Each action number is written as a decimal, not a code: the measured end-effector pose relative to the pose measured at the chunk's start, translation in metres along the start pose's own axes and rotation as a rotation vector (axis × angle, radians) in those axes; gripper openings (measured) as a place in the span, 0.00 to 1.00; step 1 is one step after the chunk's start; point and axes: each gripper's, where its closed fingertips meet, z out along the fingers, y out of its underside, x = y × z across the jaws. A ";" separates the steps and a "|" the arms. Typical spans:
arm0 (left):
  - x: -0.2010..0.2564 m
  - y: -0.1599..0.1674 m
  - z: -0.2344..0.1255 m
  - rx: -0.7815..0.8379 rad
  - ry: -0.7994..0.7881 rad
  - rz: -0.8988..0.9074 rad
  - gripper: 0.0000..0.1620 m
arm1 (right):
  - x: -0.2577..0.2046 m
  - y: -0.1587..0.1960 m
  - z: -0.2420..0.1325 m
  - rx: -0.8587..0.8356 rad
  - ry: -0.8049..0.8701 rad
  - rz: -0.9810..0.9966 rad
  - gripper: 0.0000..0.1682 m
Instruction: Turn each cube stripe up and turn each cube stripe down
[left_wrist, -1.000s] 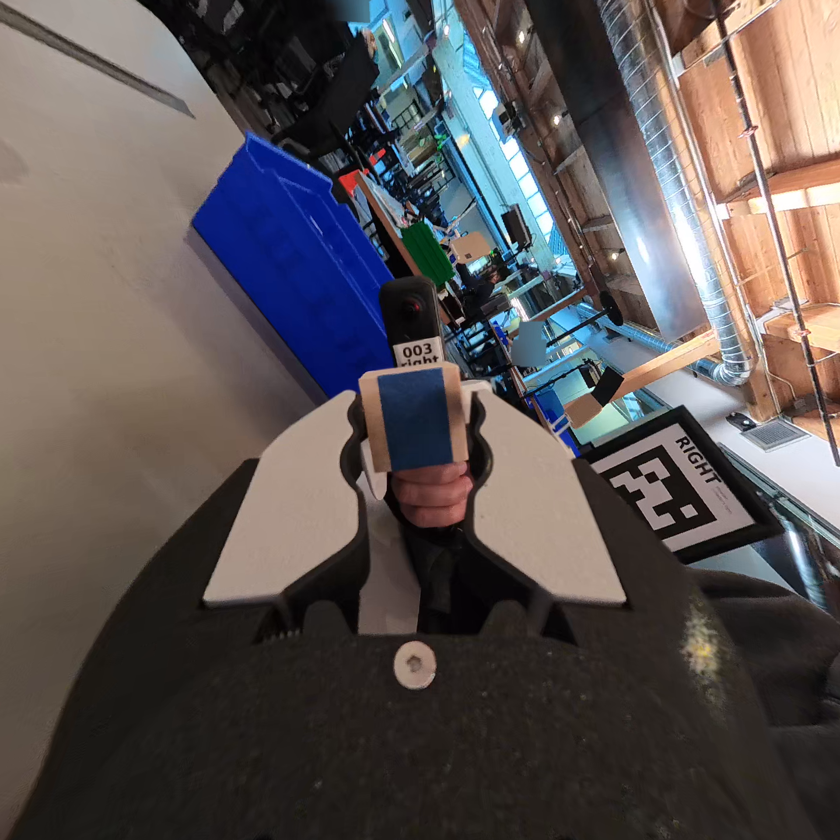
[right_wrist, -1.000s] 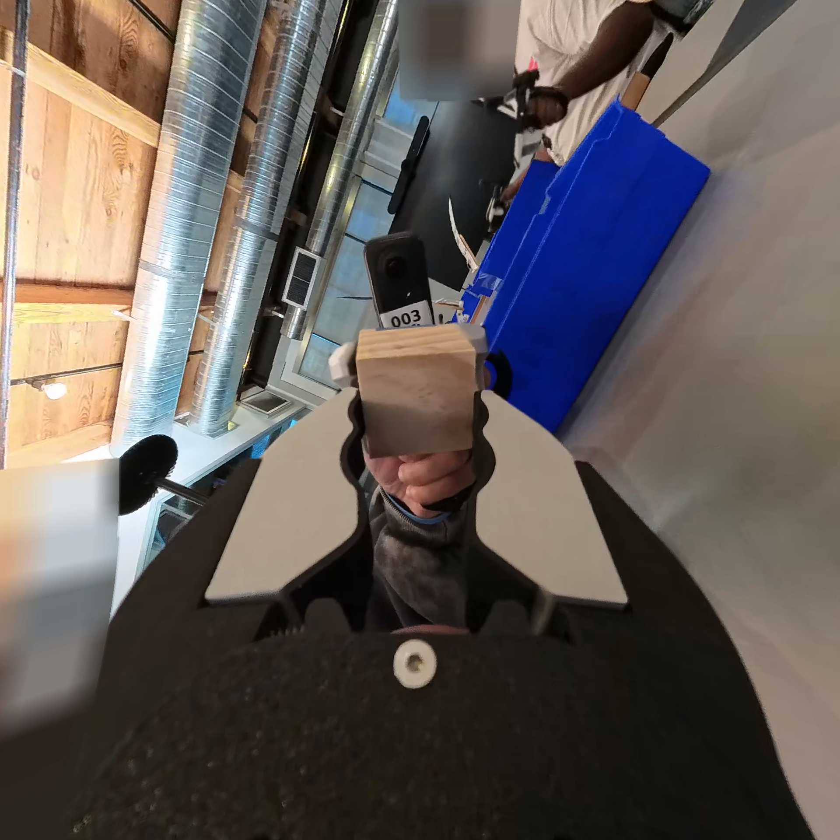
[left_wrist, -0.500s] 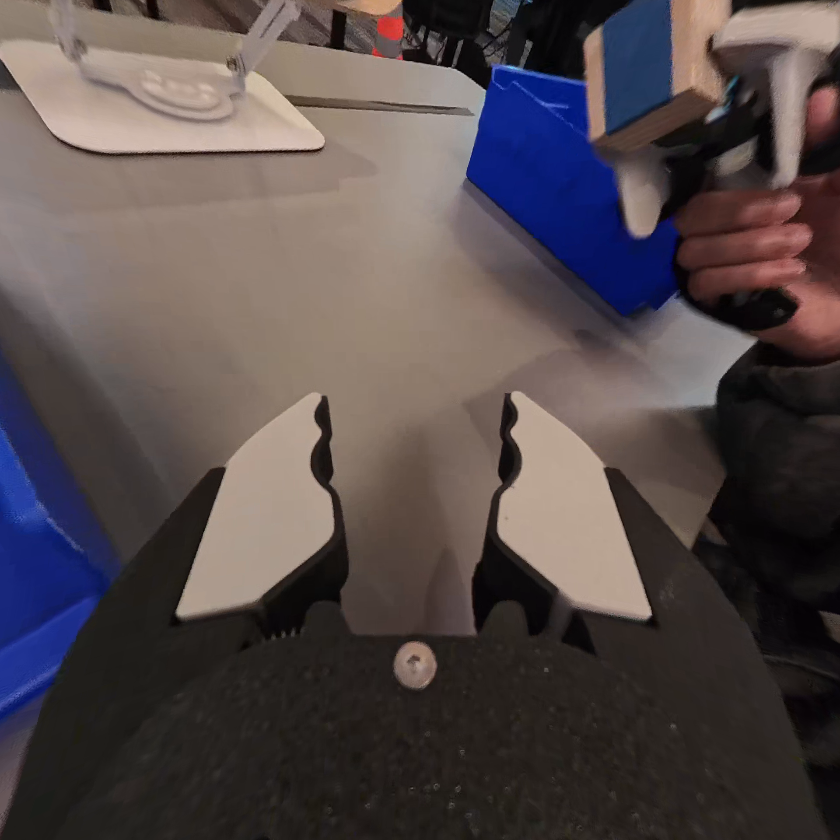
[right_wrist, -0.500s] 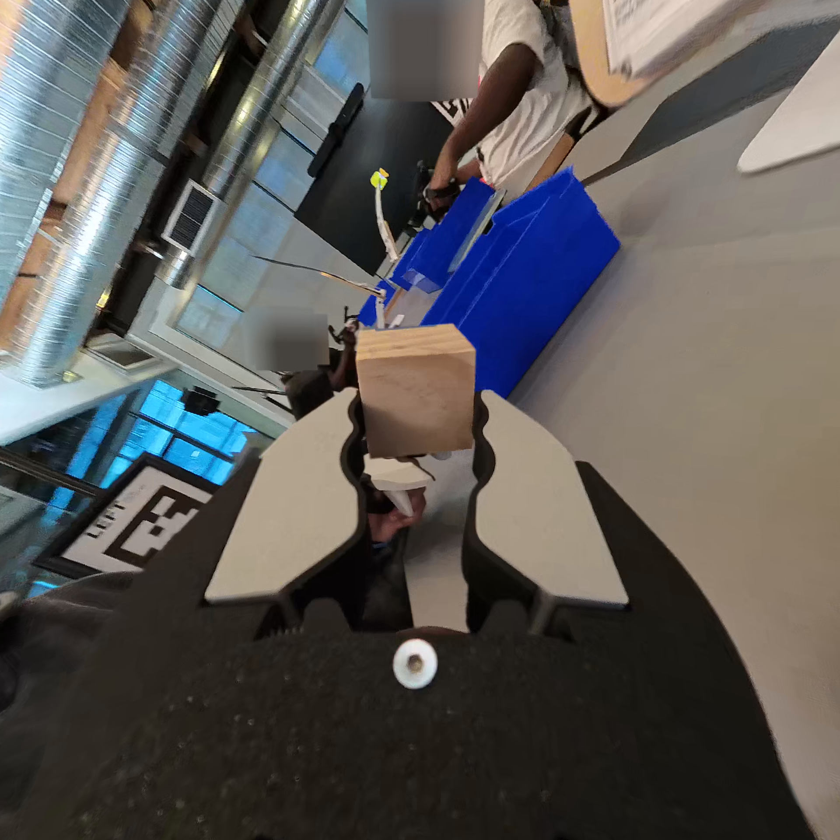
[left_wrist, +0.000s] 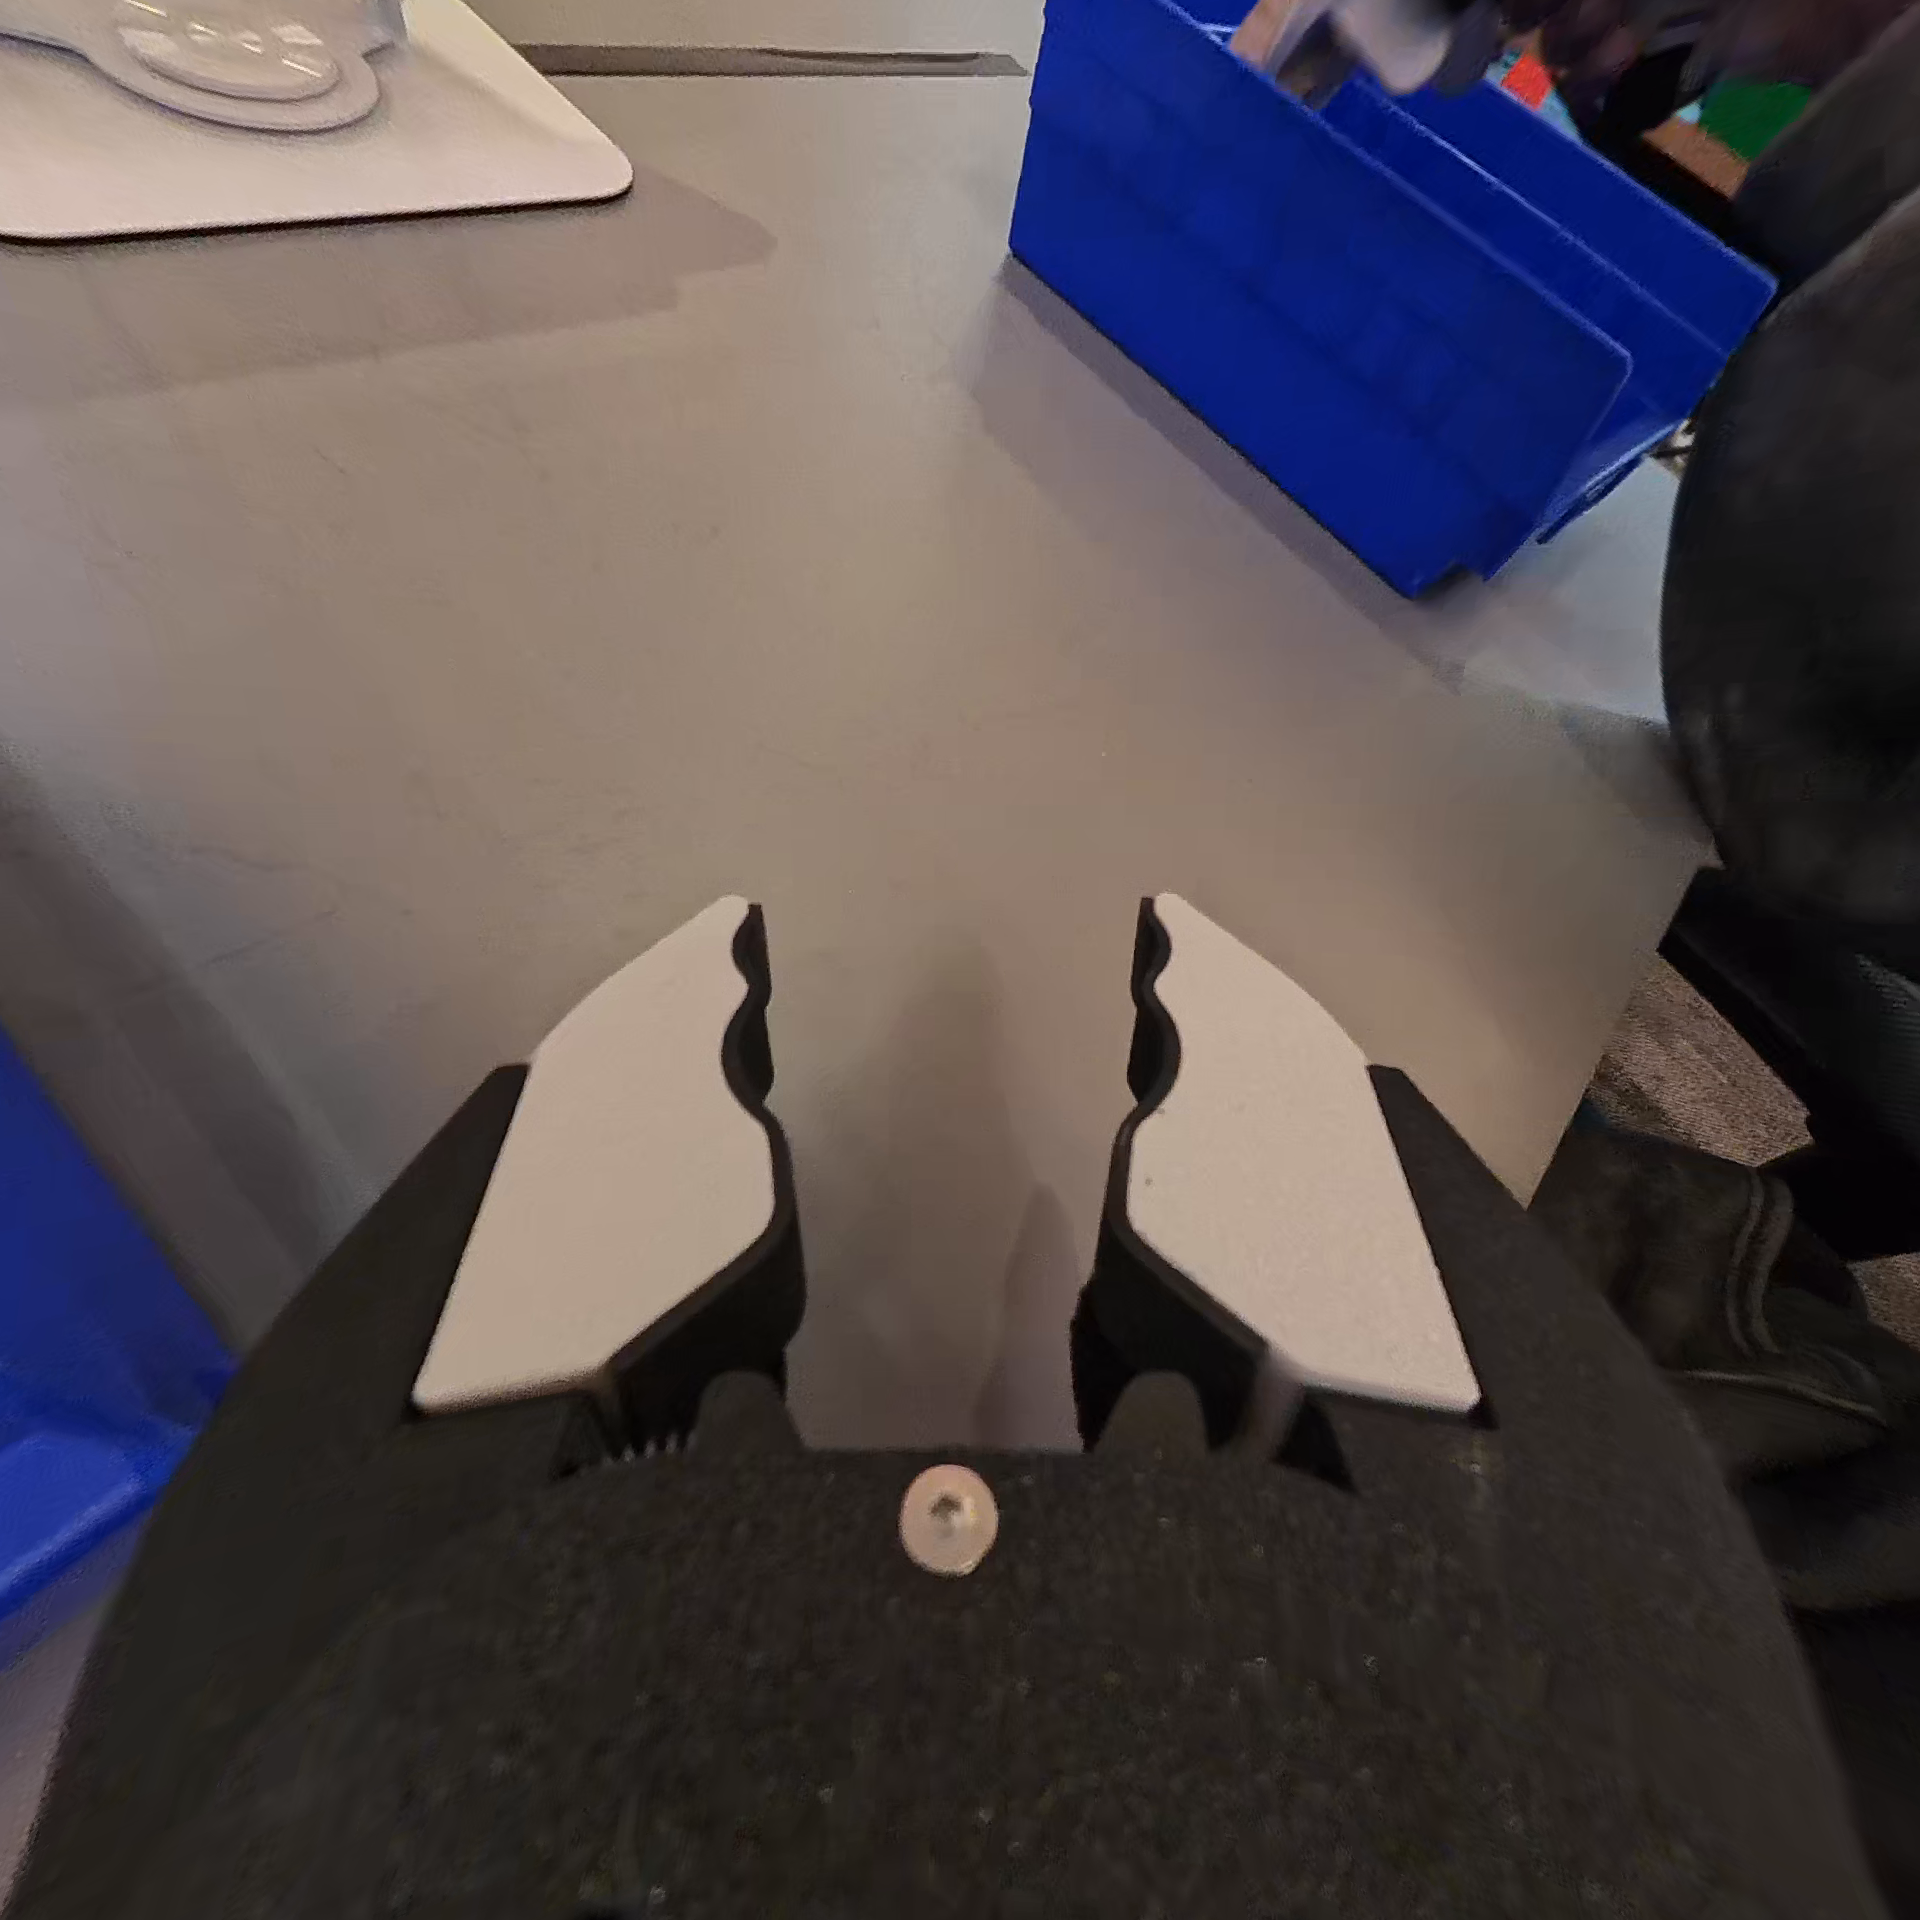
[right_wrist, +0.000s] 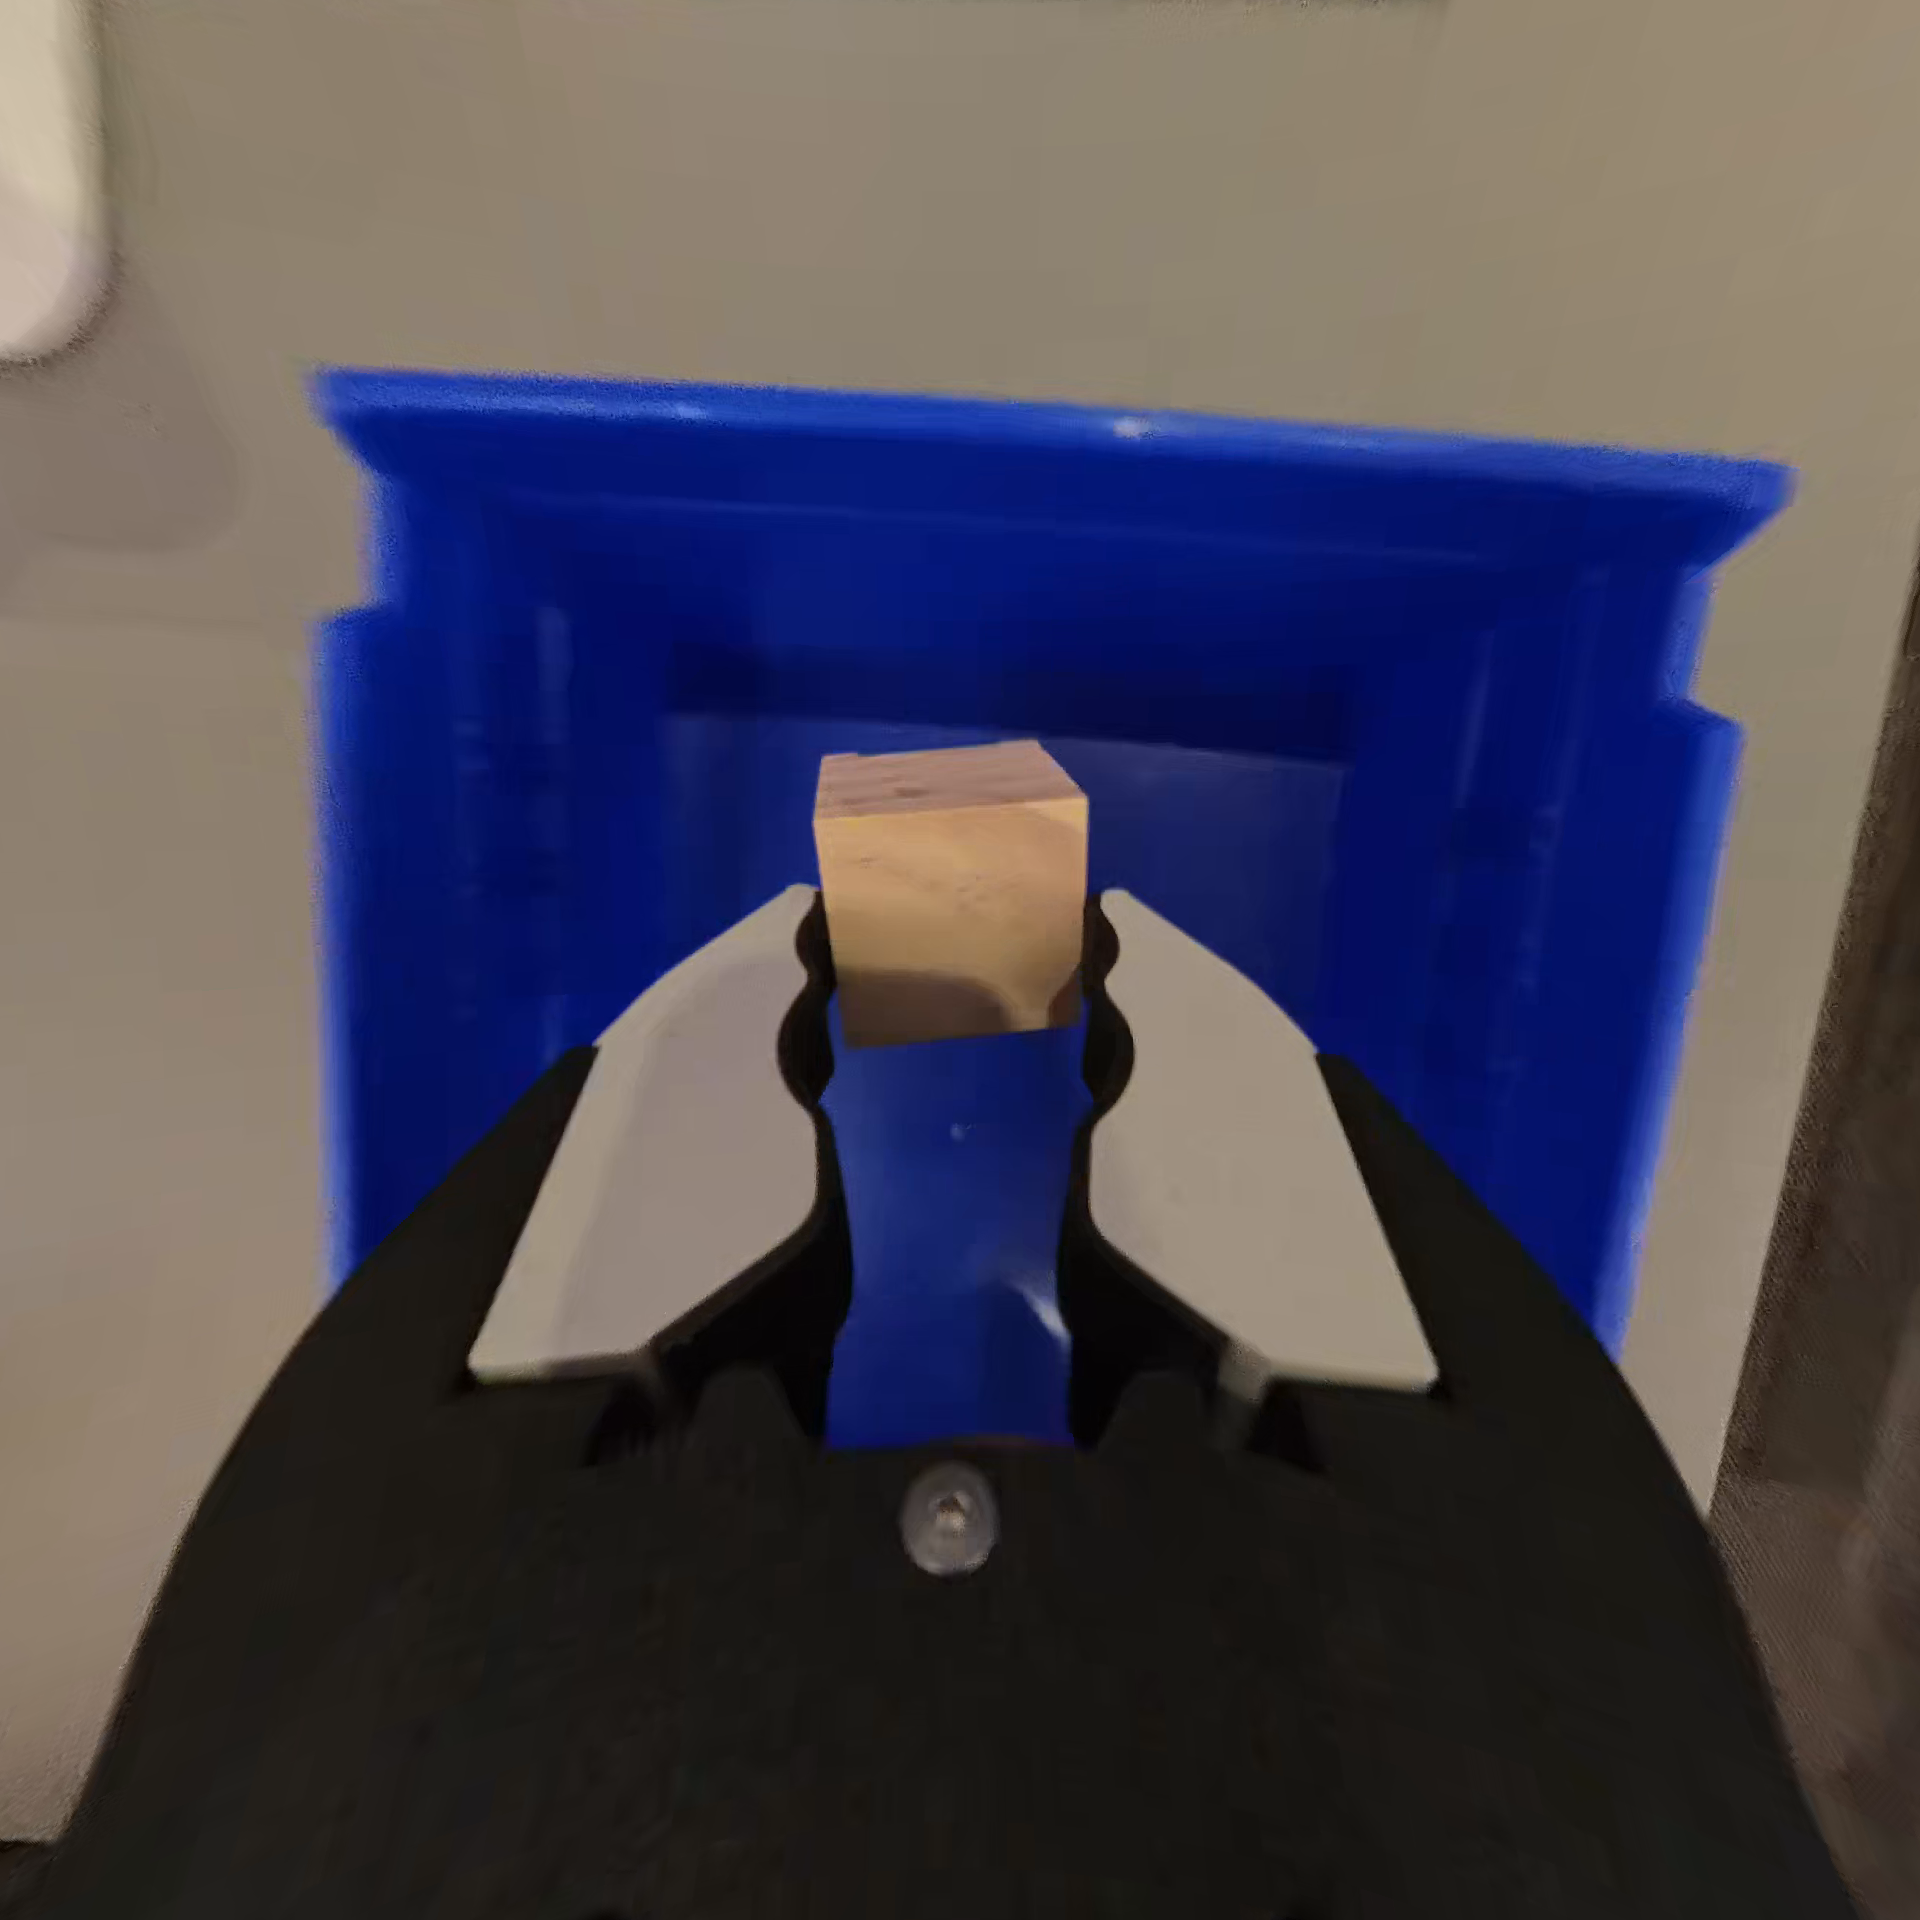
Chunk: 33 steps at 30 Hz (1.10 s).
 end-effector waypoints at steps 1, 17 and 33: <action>0.000 0.000 0.000 -0.001 -0.002 0.001 0.41 | 0.002 0.003 0.013 -0.049 0.012 0.001 0.27; 0.002 0.012 0.006 -0.063 0.018 -0.002 0.41 | 0.014 0.003 0.043 -0.148 0.124 -0.038 0.38; 0.009 0.014 -0.002 -0.109 0.019 0.002 0.41 | -0.300 0.190 -0.097 0.566 -0.956 -0.400 0.28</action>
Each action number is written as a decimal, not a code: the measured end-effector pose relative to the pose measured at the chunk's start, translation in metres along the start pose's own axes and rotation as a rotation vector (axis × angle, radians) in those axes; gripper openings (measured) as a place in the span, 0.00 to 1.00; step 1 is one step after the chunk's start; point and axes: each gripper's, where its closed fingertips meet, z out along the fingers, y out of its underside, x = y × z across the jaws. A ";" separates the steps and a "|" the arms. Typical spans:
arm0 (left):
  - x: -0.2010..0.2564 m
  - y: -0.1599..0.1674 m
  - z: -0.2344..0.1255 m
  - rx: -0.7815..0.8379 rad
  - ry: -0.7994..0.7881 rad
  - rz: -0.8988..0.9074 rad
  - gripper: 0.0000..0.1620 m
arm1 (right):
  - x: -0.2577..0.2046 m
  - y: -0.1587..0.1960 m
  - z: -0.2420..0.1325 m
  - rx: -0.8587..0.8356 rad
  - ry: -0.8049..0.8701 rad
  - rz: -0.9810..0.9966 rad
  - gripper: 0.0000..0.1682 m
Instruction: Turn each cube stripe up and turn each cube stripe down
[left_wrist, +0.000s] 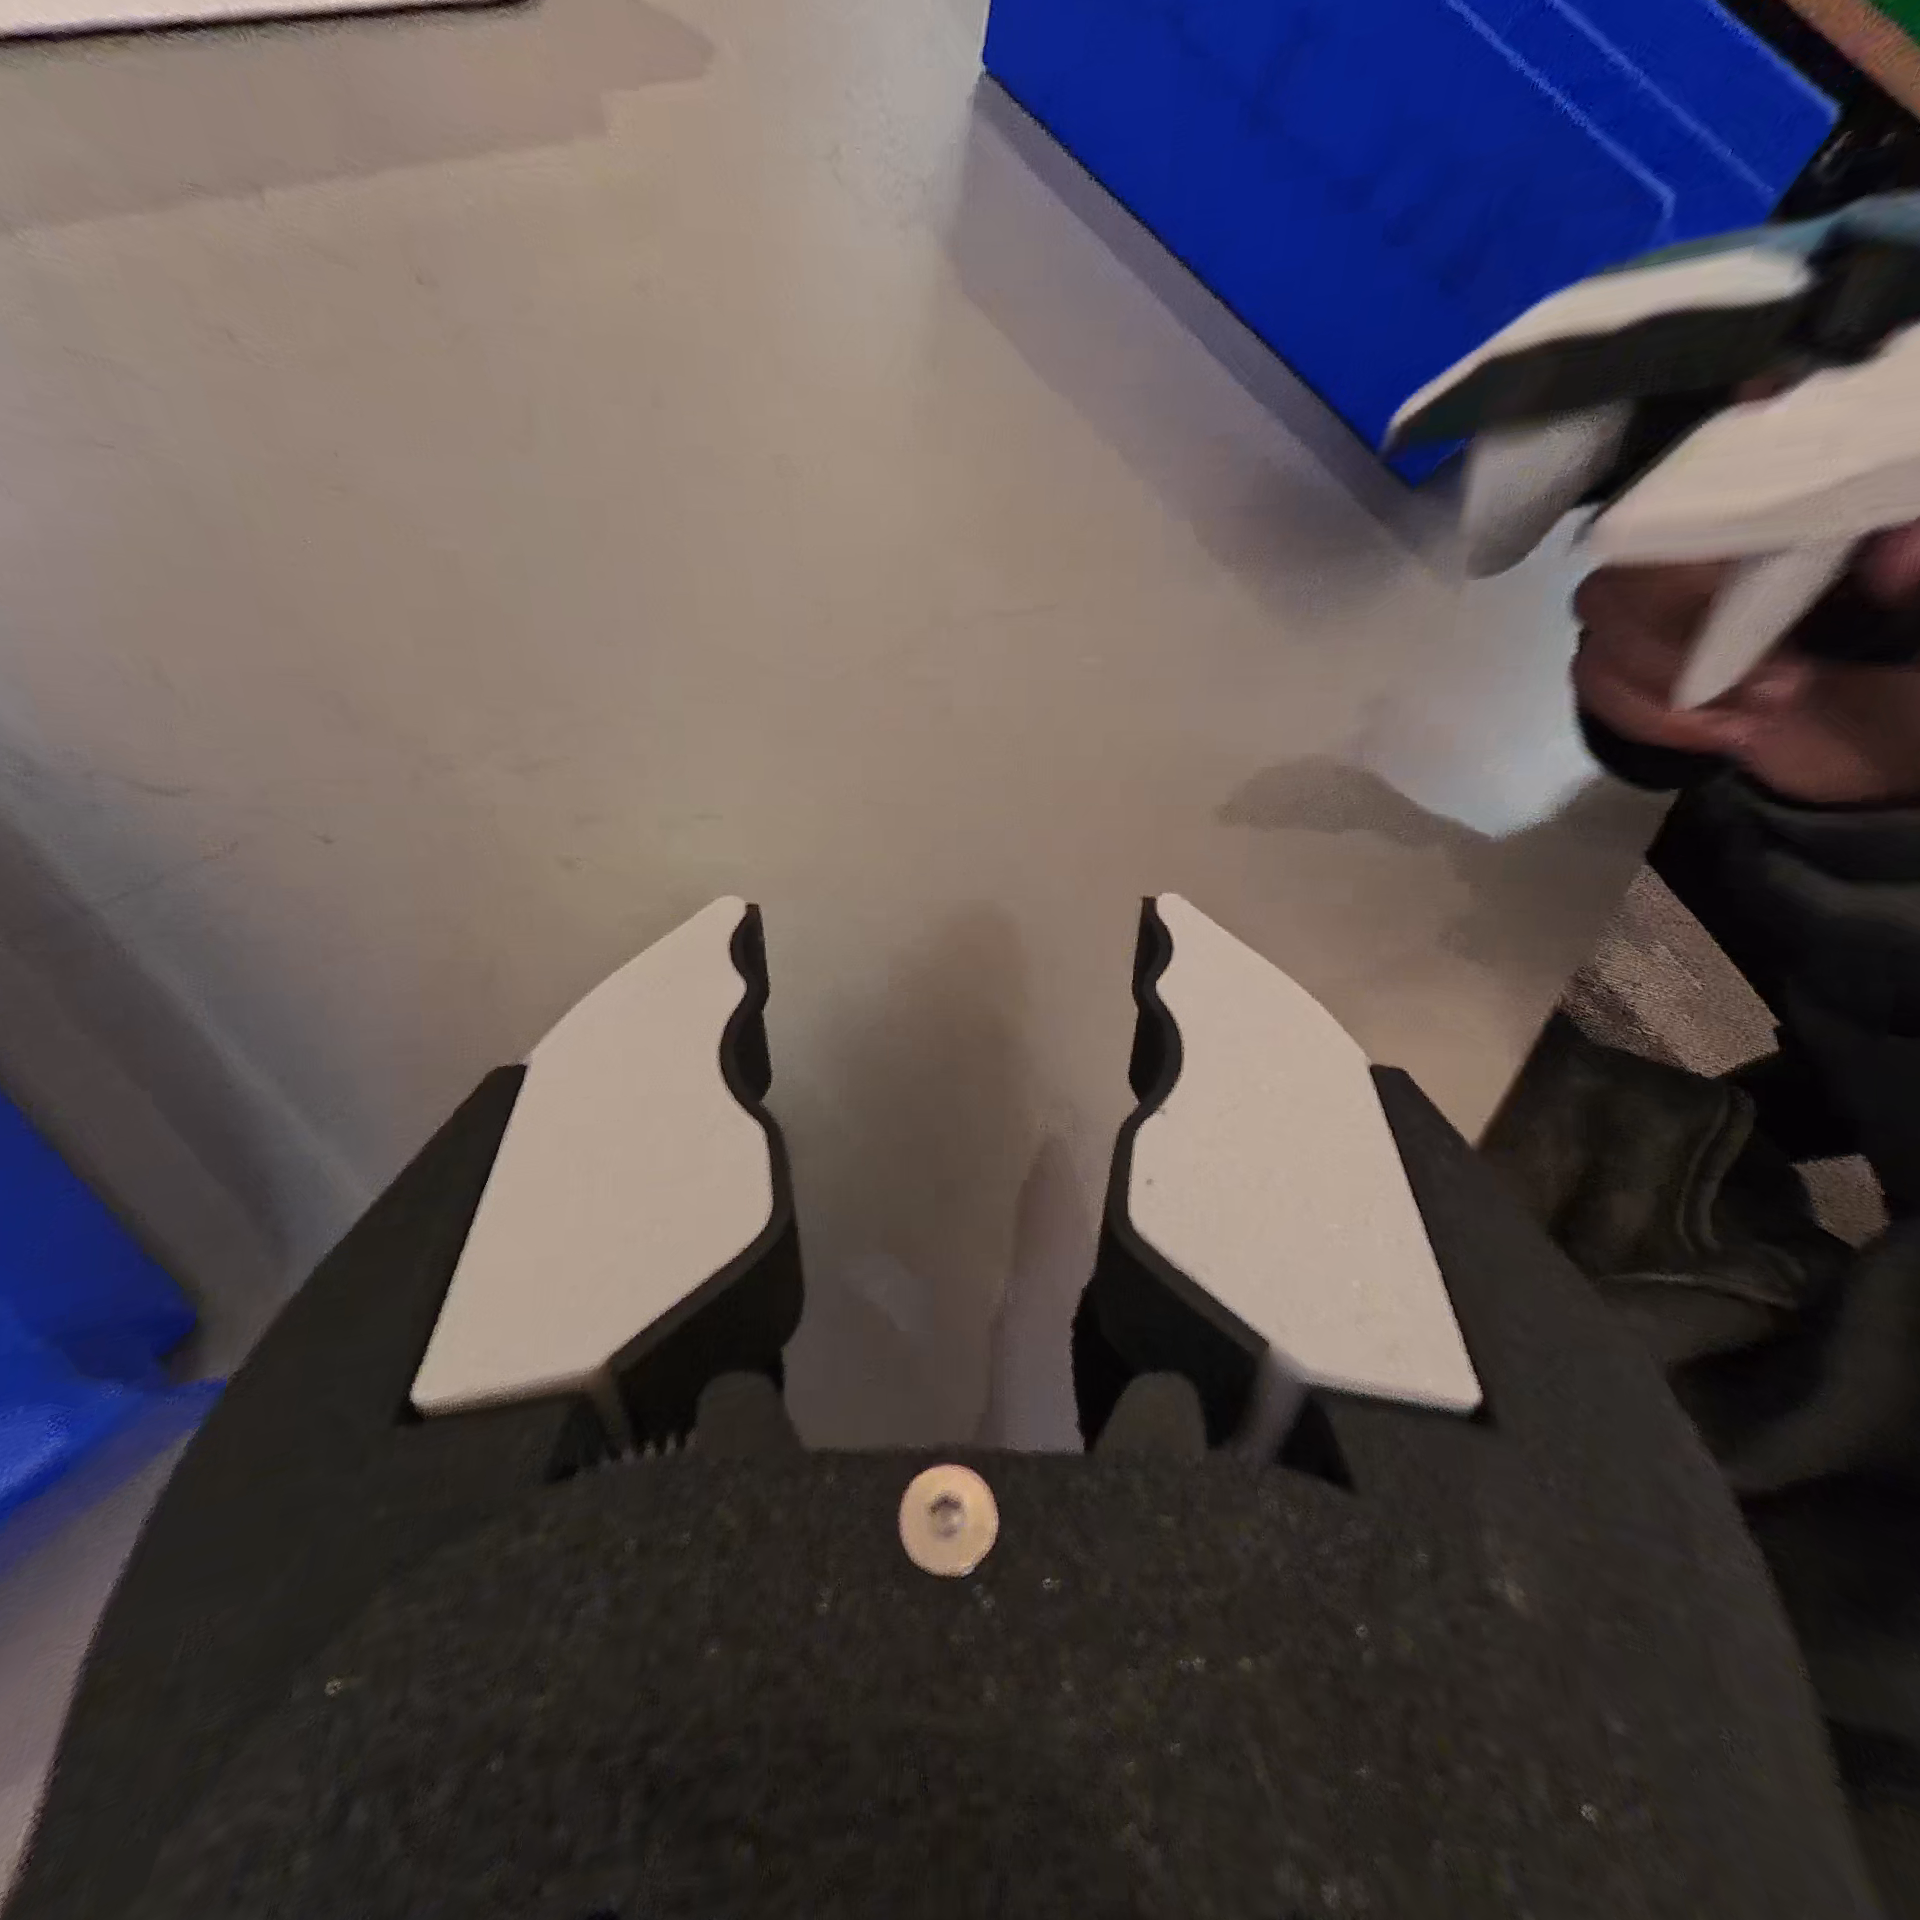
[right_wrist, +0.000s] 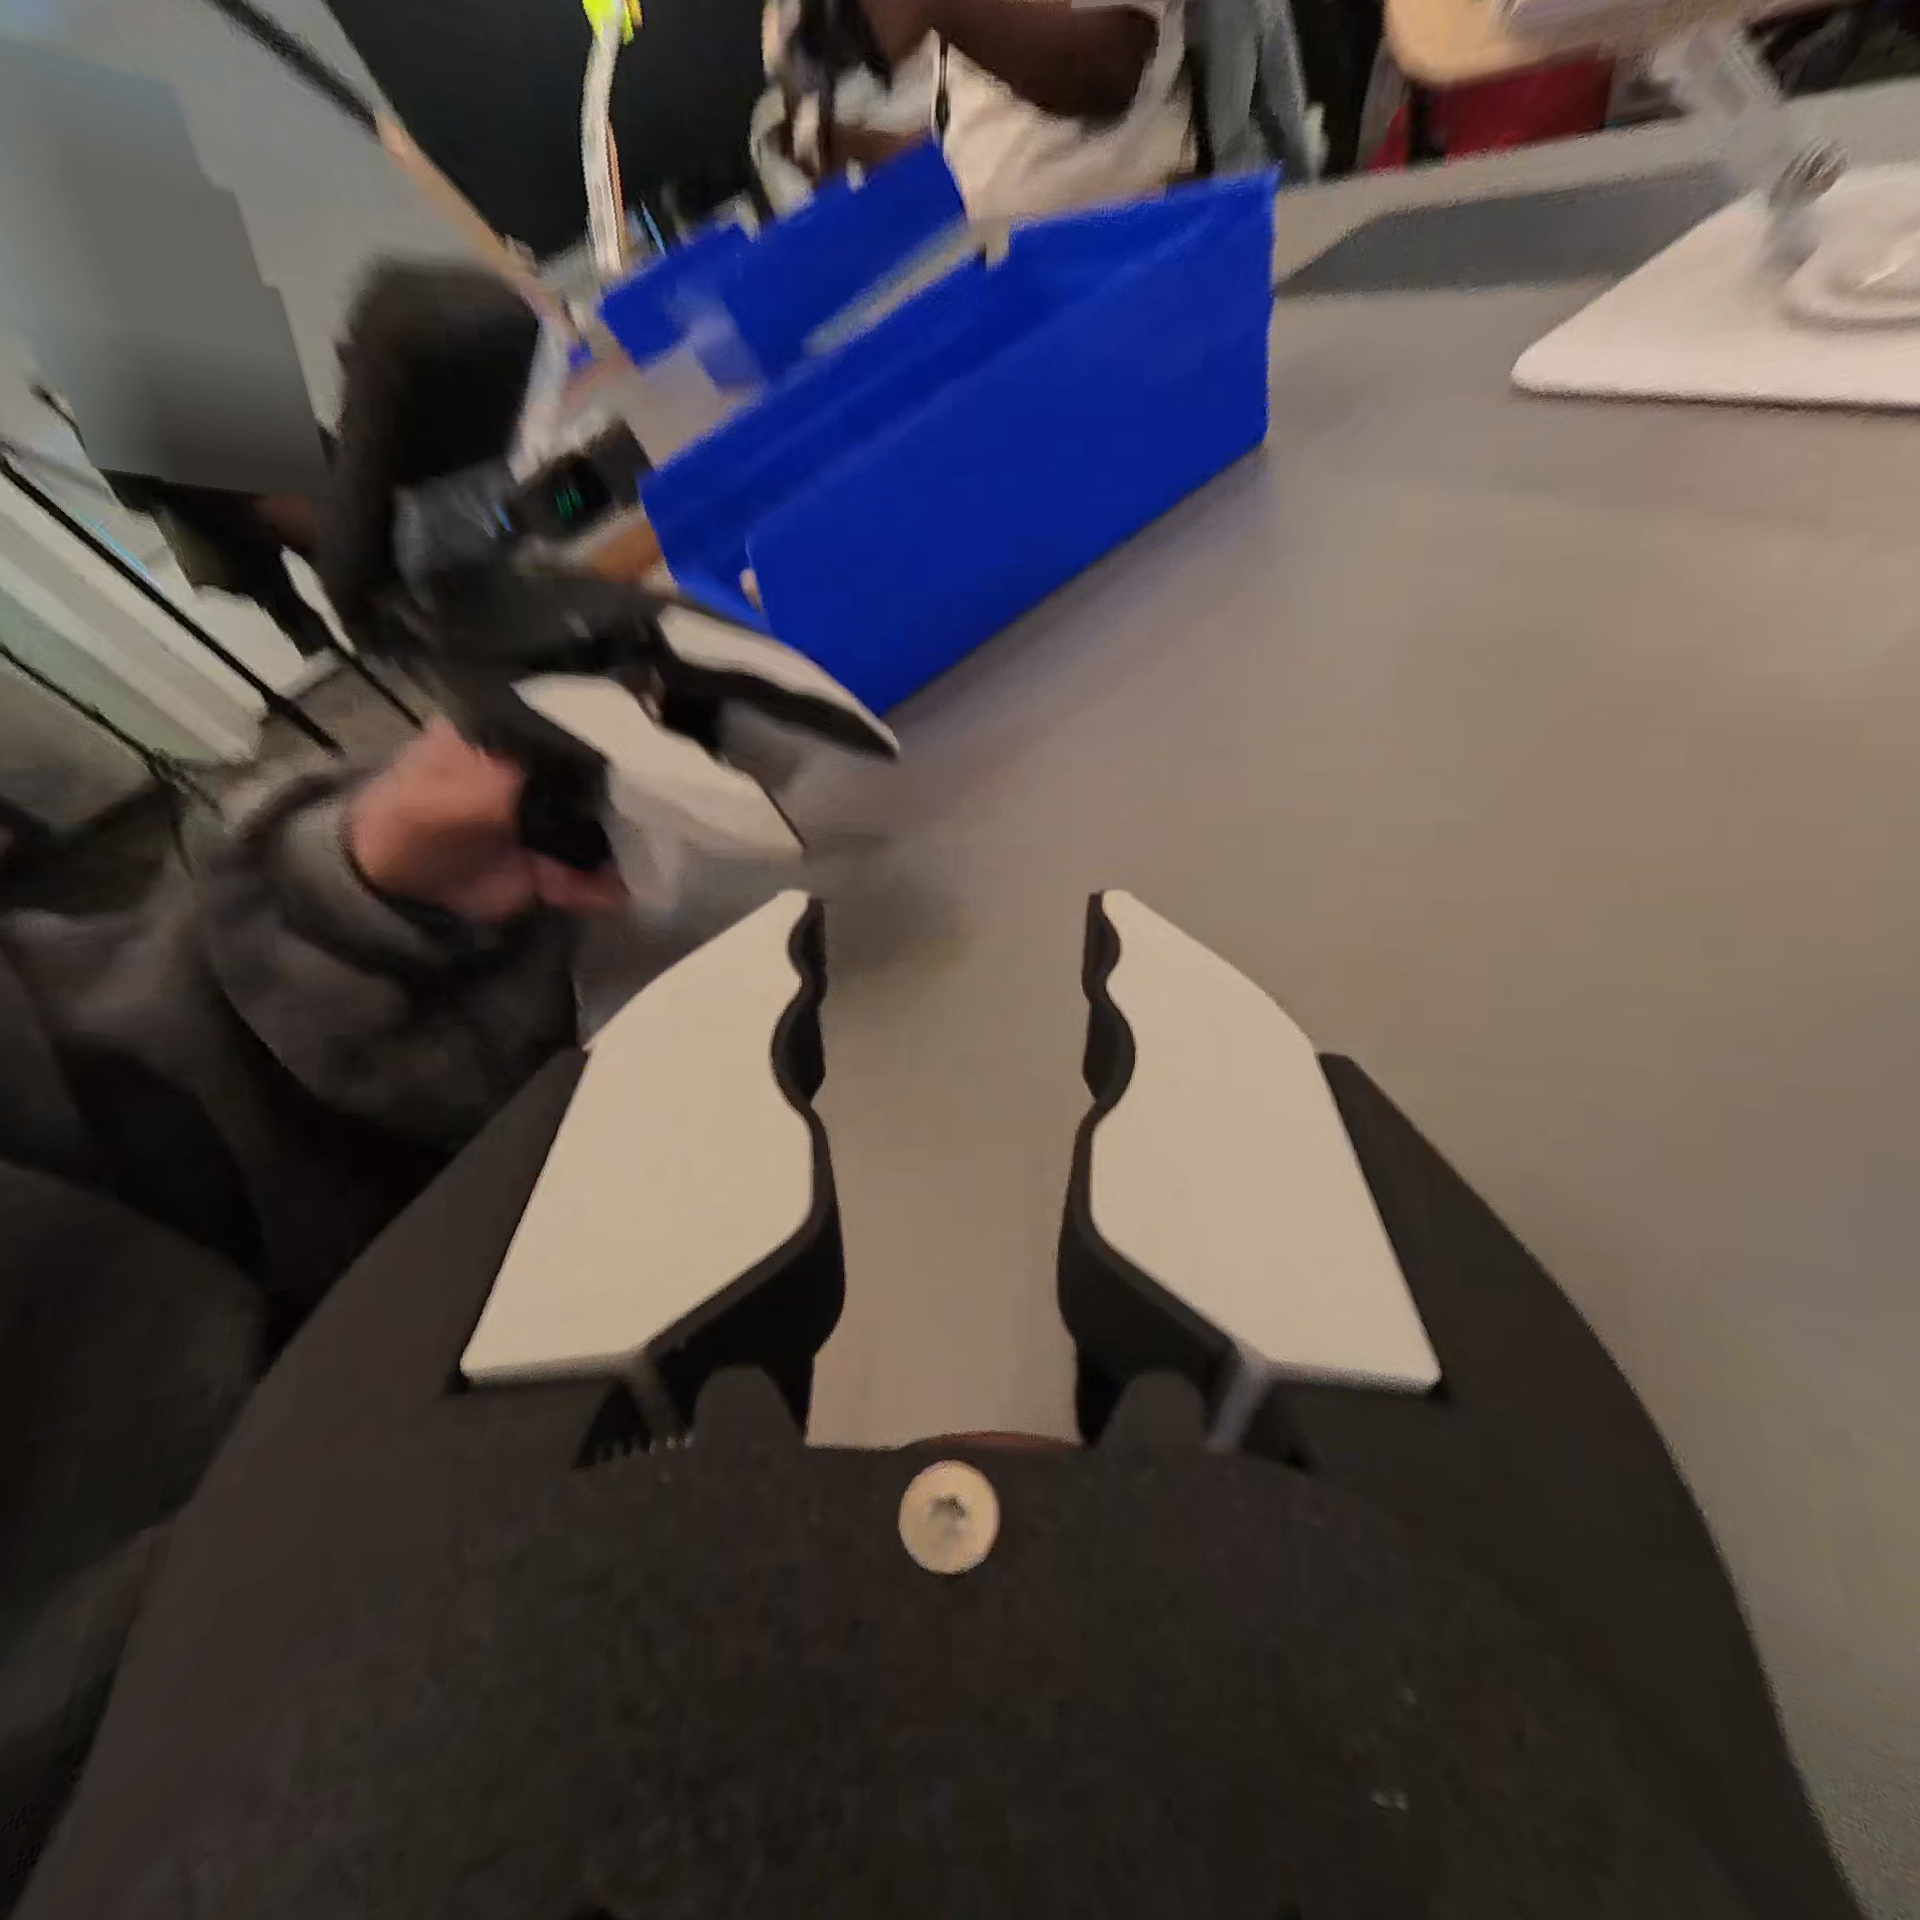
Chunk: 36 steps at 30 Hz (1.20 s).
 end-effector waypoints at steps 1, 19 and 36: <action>0.004 -0.005 -0.011 0.002 0.018 0.008 0.41 | 0.000 0.007 0.003 -0.039 0.012 -0.033 0.28; -0.224 0.024 -0.149 -0.791 -0.230 0.425 0.41 | -0.006 0.015 0.008 -0.065 -0.084 0.035 0.26; -0.242 0.056 -0.140 -1.060 -0.244 0.399 0.27 | -0.010 0.018 0.008 -0.085 -0.157 0.110 0.25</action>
